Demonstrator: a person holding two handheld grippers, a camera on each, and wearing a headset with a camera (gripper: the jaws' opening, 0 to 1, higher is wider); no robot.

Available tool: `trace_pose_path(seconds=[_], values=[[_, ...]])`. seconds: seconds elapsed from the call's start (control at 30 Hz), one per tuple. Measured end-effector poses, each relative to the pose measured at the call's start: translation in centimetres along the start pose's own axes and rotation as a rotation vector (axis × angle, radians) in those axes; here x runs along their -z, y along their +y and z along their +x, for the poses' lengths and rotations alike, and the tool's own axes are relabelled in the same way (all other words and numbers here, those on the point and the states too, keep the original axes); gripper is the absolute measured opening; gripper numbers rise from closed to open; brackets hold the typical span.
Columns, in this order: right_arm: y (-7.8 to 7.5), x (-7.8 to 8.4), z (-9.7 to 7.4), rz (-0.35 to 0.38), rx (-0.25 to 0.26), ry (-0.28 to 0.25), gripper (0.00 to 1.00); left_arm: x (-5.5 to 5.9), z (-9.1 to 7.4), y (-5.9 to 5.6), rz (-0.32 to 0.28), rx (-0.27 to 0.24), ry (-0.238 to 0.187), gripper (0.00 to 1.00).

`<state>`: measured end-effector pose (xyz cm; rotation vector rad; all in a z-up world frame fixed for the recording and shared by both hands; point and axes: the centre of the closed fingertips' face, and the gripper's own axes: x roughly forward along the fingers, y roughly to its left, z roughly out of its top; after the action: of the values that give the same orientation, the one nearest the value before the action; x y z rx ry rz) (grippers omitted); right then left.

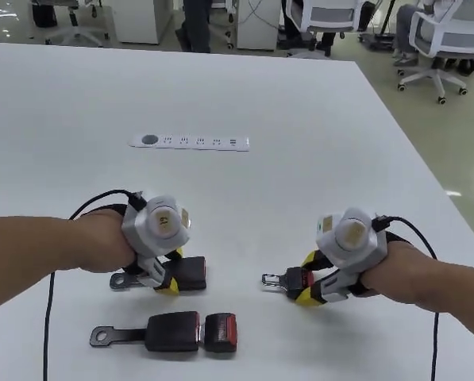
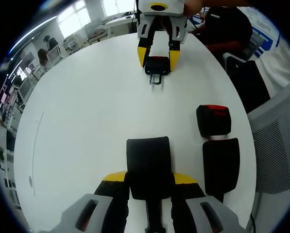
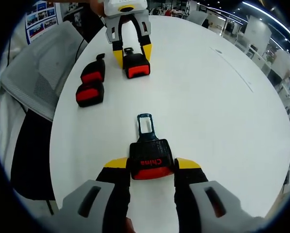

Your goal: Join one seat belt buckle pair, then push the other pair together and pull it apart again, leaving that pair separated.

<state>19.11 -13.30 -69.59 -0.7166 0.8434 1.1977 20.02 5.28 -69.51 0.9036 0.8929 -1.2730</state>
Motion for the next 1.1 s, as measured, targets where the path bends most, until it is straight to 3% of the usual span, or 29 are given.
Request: trace_pose_path(seconds=[0.53,1.1], values=[[-0.5,-2.3,1.2,0.002,0.031,-0.014,0.33,0.1,0.2,0.3,-0.004,0.021,0.007,0.33],[0.7,-7.1,4.0,-0.048,0.006,-0.043,0.33,0.1,0.1,0.3,-0.001,0.029,-0.006,0.33]])
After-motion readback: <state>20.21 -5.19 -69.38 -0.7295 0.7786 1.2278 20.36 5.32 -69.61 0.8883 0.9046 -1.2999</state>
